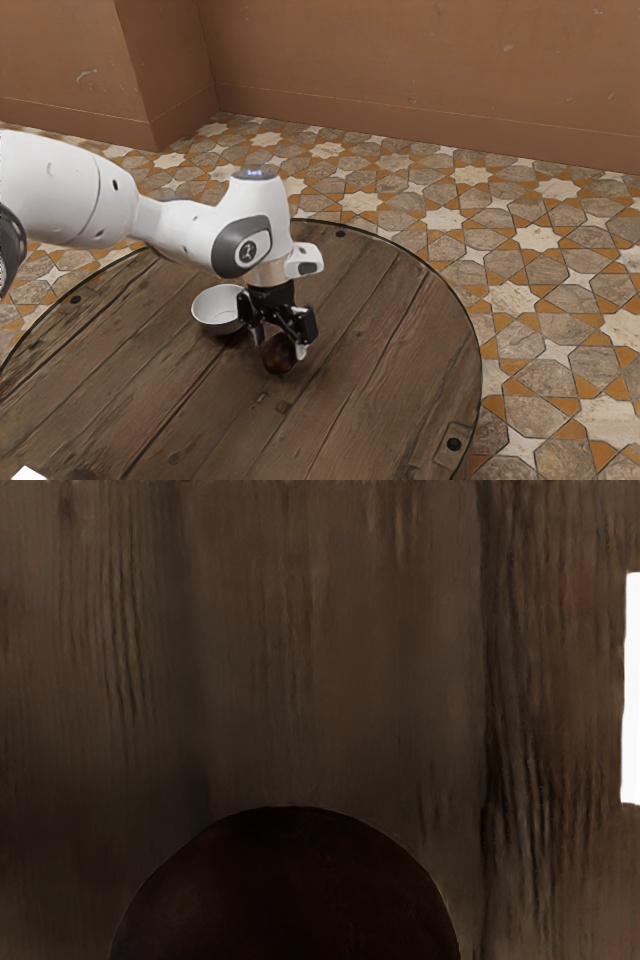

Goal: Place the pear in the bowl.

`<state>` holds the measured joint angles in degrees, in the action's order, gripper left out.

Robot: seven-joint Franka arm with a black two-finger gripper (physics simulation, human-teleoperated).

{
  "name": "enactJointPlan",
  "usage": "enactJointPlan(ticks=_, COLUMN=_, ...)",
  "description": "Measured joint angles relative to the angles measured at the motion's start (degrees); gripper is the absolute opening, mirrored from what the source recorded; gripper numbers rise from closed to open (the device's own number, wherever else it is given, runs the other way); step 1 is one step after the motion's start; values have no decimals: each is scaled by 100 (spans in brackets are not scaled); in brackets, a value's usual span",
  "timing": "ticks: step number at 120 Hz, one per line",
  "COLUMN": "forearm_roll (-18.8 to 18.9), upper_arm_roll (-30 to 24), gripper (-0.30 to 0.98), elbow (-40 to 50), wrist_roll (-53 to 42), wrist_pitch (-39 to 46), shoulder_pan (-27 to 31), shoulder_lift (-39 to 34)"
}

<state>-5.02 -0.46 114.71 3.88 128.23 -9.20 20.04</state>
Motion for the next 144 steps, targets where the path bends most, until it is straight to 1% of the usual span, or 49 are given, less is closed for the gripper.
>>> enactJointPlan(ticks=53, forearm_roll=-35, upper_arm_roll=34, gripper=68, elbow=128, wrist_roll=-161, wrist_pitch=393, shoulder_pan=23, shoulder_lift=217)
enactJointPlan(ticks=78, forearm_roll=-4, upper_arm_roll=38, gripper=46, elbow=125, wrist_roll=-203, wrist_pitch=439, shoulder_pan=-20, shoulder_lift=183)
enactJointPlan(ticks=101, forearm_roll=46, upper_arm_roll=42, gripper=36, elbow=124, wrist_roll=-190, wrist_pitch=457, shoulder_pan=-29, shoulder_lift=112)
enactJointPlan(ticks=121, forearm_roll=73, upper_arm_roll=59, gripper=35, elbow=128, wrist_roll=-154, wrist_pitch=449, shoulder_pan=-54, shoulder_lift=-137)
enactJointPlan(ticks=129, forearm_roll=192, upper_arm_roll=109, gripper=35, elbow=131, wrist_roll=-141, wrist_pitch=414, shoulder_pan=-62, shoulder_lift=-429)
enactJointPlan(ticks=144, forearm_roll=477, upper_arm_roll=426, gripper=35, elbow=127, wrist_roll=-123, wrist_pitch=260, shoulder_pan=75, shoulder_lift=-913)
